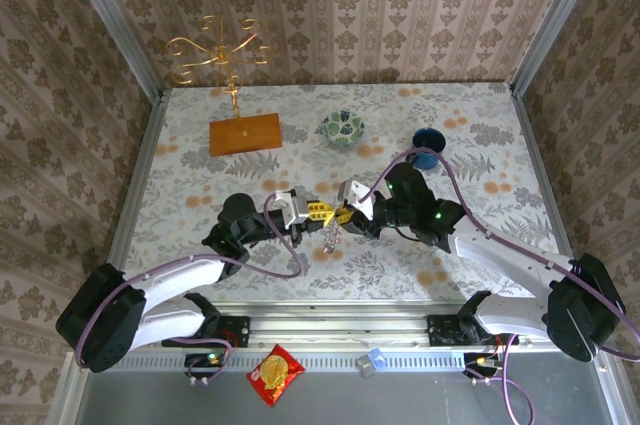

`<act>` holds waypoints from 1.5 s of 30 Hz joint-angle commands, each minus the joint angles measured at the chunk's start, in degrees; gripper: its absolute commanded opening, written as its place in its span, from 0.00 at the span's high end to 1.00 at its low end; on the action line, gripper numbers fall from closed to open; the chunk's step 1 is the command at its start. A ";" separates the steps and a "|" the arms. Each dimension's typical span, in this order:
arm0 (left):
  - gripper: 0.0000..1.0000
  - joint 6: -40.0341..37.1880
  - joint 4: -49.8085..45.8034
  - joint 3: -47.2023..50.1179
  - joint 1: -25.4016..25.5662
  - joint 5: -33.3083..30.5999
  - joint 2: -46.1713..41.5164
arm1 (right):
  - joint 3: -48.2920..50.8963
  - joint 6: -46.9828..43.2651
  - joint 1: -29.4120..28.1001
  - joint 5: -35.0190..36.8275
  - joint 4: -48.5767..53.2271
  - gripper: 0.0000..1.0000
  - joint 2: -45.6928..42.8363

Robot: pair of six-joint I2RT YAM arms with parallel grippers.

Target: Put the keys on the keyring

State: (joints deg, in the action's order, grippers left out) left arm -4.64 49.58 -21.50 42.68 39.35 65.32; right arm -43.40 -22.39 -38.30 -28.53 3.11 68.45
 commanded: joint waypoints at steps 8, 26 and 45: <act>1.00 -1.84 -3.05 -1.04 0.09 0.27 -1.49 | -3.37 -3.86 -0.37 4.66 5.74 0.96 -4.17; 0.90 -5.91 -10.78 -2.35 0.11 -1.46 -2.66 | -8.87 -7.70 -0.41 6.45 14.23 1.00 -6.29; 0.35 -0.18 -13.42 4.95 -0.46 -40.29 -20.32 | -13.02 -8.86 -2.54 11.67 20.13 1.00 -2.71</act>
State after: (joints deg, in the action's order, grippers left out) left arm -6.59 41.01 -16.19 42.65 12.34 48.64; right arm -53.87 -31.44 -39.68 -17.87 23.40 64.64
